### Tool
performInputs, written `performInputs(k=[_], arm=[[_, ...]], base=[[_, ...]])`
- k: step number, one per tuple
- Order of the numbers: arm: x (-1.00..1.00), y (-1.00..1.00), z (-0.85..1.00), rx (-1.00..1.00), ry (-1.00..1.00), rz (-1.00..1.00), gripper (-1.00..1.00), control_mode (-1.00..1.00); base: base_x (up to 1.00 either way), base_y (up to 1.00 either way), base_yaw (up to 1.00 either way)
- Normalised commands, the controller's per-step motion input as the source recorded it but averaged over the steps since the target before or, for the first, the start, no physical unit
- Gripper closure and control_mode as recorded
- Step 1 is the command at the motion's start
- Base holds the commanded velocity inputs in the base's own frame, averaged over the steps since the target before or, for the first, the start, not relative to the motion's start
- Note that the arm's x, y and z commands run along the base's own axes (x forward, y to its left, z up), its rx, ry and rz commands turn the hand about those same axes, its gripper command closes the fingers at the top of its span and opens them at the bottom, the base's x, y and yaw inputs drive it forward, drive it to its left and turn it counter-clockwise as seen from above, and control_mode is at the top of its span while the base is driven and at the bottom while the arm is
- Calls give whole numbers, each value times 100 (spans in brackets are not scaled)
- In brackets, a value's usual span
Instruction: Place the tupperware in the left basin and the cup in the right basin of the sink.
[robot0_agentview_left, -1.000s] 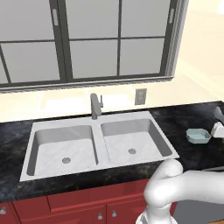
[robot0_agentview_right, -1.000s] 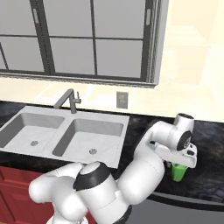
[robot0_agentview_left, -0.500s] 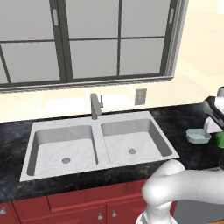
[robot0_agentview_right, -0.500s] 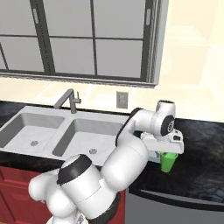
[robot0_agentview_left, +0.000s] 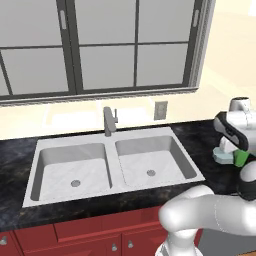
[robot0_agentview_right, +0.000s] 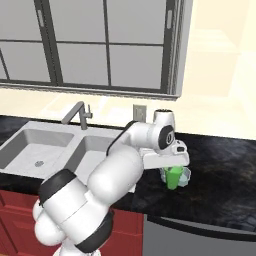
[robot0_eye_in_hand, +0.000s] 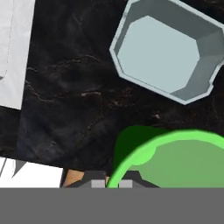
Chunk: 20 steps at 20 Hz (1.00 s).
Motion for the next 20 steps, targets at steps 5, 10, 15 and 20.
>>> performInputs(k=[5, 10, 15, 20], arm=[[18, 58, -5, 0, 0, 24, 100, -100], [17, 44, -2, 0, 2, 37, 100, -100], [20, 36, -1, 0, 0, 37, 100, -100], [48, 49, 0, 0, 1, 25, 100, -100]], base=[[0, 0, 0], [0, 0, 0], [0, 0, 0], [0, 0, 0]])
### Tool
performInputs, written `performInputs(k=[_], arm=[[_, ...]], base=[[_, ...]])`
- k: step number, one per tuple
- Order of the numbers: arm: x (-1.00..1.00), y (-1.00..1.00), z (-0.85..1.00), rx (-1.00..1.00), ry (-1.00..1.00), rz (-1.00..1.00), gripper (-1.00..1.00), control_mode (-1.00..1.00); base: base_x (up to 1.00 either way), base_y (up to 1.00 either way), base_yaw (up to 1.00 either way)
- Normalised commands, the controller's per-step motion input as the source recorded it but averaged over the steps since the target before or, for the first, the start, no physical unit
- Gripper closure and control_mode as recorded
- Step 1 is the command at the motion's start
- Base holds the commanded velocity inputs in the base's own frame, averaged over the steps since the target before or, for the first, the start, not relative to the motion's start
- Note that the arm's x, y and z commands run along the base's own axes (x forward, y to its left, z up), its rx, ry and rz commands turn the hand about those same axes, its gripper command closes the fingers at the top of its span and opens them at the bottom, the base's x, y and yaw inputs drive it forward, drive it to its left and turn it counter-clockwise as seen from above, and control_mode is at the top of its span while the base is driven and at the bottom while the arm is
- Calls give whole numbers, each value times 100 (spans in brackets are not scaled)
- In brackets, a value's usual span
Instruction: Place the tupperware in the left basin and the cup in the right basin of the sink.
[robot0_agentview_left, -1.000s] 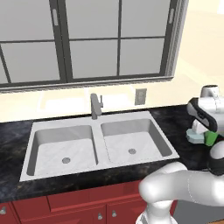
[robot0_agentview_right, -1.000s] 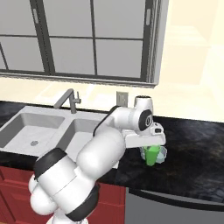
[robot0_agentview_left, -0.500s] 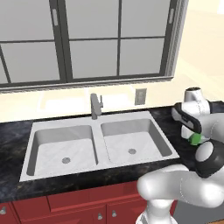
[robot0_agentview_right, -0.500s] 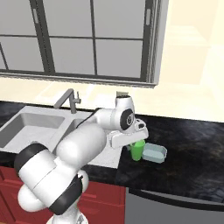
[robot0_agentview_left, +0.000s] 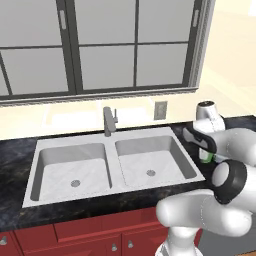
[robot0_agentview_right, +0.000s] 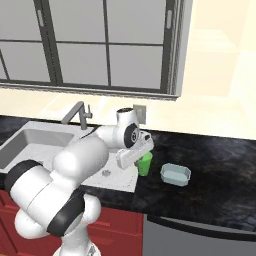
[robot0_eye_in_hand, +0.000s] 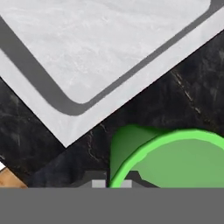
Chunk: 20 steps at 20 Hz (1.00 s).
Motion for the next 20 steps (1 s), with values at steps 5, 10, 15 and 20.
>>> performInputs(k=[5, 10, 15, 20], arm=[[53, 47, 0, -3, 6, 0, 100, -100], [38, 78, -1, -3, 1, 0, 100, -100], [37, 79, -15, 0, 1, 4, 100, -100], [18, 55, -32, 2, -4, 6, 100, -100]], base=[[0, 0, 0], [0, 0, 0], [0, 0, 0], [0, 0, 0]])
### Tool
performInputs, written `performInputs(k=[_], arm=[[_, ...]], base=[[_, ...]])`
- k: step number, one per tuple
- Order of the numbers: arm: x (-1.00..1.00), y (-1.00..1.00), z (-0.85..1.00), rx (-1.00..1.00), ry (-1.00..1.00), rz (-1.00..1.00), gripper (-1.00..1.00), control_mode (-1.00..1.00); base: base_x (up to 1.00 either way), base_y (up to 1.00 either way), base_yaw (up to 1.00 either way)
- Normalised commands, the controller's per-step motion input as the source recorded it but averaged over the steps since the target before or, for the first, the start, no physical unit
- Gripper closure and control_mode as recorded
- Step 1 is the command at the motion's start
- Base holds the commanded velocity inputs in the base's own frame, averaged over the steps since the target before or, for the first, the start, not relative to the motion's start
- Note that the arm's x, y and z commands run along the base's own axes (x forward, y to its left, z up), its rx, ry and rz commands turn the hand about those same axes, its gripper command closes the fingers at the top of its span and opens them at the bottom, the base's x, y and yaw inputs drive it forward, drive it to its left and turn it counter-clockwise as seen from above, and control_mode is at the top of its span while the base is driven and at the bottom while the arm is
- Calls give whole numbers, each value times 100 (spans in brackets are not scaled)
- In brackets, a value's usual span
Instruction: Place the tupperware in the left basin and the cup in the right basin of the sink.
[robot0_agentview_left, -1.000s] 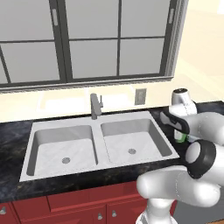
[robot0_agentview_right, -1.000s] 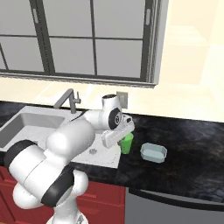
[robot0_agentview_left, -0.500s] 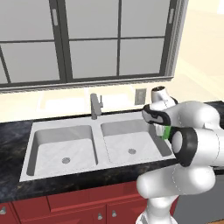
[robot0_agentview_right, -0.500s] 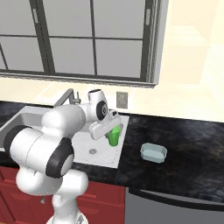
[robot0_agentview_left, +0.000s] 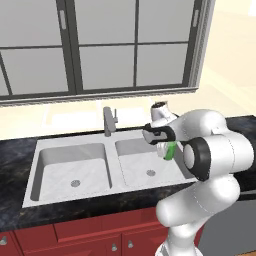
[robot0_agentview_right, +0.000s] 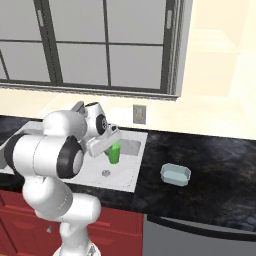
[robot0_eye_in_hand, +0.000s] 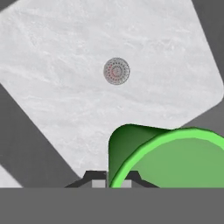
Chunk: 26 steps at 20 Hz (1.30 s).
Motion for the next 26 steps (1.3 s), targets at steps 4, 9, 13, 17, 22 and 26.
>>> performInputs(k=[4, 9, 13, 17, 22, 26], arm=[[16, 28, -31, 2, -5, 3, 100, -100], [26, 0, -31, 0, -8, 1, 100, -100], [45, 0, -39, 2, 0, 8, 100, -100], [38, 0, -39, 3, 4, 9, 100, -100], [20, 2, -34, 0, 1, 7, 100, -100], [6, 4, -35, 0, 2, 4, 100, -100]], base=[[0, 0, 0], [0, 0, 0], [0, 0, 0], [0, 0, 0], [0, 0, 0], [0, 0, 0]])
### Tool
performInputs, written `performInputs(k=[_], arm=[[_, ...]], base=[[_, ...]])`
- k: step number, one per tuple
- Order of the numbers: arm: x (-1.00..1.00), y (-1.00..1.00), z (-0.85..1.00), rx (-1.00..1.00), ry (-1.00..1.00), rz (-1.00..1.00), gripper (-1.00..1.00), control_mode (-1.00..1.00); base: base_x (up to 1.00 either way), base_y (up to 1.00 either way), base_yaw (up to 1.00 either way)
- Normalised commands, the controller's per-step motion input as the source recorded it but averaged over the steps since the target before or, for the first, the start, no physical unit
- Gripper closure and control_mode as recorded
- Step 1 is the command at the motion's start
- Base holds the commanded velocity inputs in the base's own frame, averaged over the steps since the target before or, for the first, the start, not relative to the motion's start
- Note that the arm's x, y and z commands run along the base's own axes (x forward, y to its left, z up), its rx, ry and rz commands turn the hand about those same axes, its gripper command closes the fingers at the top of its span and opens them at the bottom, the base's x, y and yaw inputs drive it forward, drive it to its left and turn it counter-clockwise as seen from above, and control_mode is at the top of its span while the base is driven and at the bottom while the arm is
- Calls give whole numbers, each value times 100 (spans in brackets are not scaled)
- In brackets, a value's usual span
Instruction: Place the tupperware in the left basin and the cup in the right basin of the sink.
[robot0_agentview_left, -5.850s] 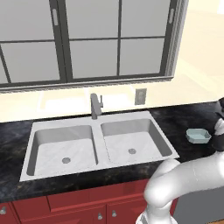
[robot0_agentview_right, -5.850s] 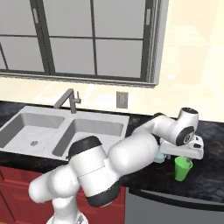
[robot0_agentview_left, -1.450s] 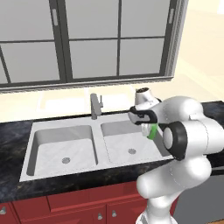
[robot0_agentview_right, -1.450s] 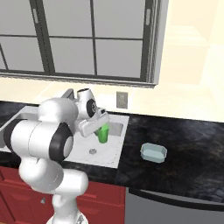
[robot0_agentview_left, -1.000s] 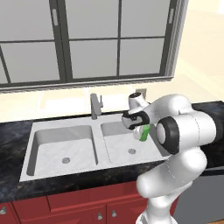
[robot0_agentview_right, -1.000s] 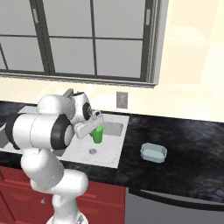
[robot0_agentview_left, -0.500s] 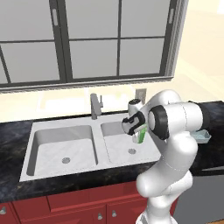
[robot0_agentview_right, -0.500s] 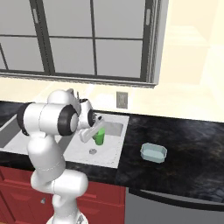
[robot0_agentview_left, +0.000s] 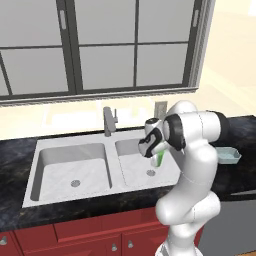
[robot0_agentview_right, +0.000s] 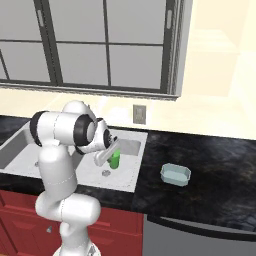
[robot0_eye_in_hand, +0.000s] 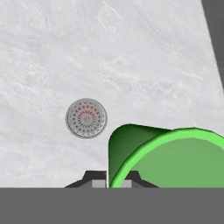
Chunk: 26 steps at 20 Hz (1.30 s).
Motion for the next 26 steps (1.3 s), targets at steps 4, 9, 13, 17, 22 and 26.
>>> performInputs(k=[4, 9, 13, 17, 22, 26], arm=[[2, 10, -43, -2, 2, 4, 100, -100], [0, 9, -35, 0, 0, 4, 100, -100], [0, 0, -21, 5, 0, 2, 100, -100], [0, 0, -19, 5, 0, 1, -100, -100], [0, 0, -10, 3, 0, 0, -100, -100], [0, 0, 0, 0, 0, 0, -100, -100]], base=[[0, 0, 0], [0, 0, 0], [0, 0, 0], [0, 0, 0], [0, 0, 0], [0, 0, 0]])
